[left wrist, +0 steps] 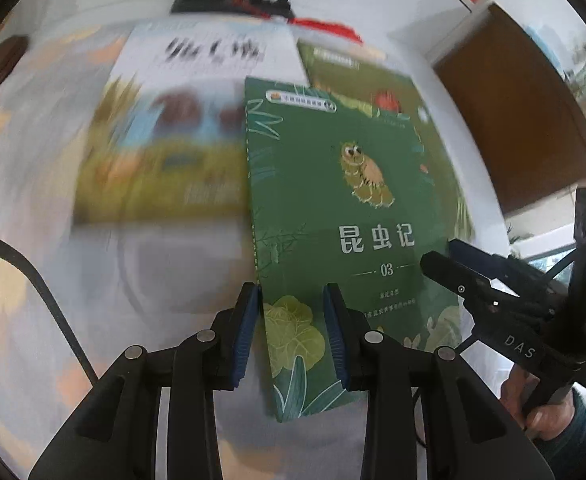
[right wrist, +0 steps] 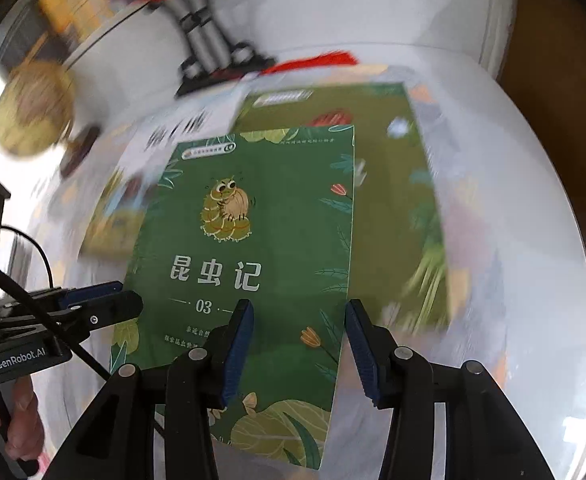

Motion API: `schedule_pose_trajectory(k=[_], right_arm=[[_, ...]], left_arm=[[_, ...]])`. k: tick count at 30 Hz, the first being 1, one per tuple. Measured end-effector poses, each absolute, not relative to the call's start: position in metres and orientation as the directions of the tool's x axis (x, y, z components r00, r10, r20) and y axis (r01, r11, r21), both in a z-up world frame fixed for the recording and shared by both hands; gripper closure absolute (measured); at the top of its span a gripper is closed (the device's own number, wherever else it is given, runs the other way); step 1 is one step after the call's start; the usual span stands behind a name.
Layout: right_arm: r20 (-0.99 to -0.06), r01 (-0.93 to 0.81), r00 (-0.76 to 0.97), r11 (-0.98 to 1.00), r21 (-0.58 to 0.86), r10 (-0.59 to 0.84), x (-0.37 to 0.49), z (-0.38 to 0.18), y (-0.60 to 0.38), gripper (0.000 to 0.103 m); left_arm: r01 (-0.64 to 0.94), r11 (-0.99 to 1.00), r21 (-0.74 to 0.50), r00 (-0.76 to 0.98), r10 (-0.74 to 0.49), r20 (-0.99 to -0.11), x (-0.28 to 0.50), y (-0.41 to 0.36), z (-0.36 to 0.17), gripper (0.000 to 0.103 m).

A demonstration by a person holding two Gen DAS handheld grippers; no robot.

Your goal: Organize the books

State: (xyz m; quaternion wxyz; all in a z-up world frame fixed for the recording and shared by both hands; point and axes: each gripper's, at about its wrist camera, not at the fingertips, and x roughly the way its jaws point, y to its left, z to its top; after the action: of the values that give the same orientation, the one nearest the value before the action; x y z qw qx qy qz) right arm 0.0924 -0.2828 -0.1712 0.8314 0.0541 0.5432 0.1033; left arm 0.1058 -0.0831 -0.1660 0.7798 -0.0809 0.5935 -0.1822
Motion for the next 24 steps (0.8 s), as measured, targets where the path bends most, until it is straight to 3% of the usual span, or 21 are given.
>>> schedule_pose_trajectory(k=[9, 24], right_arm=[[-0.905, -0.146, 0.35, 0.969, 0.202, 0.241, 0.019, -0.182, -0.263, 0.053], [-0.887, -0.134, 0.366, 0.959, 0.25, 0.282, -0.015, -0.183, -0.251, 0.053]], left_arm=[[0.129, 0.908, -0.399, 0.233, -0.419, -0.878, 0.036, -0.052, -0.172, 0.074], [0.143, 0.945, -0.293, 0.303, -0.323, -0.896, 0.019, -0.062, -0.174, 0.073]])
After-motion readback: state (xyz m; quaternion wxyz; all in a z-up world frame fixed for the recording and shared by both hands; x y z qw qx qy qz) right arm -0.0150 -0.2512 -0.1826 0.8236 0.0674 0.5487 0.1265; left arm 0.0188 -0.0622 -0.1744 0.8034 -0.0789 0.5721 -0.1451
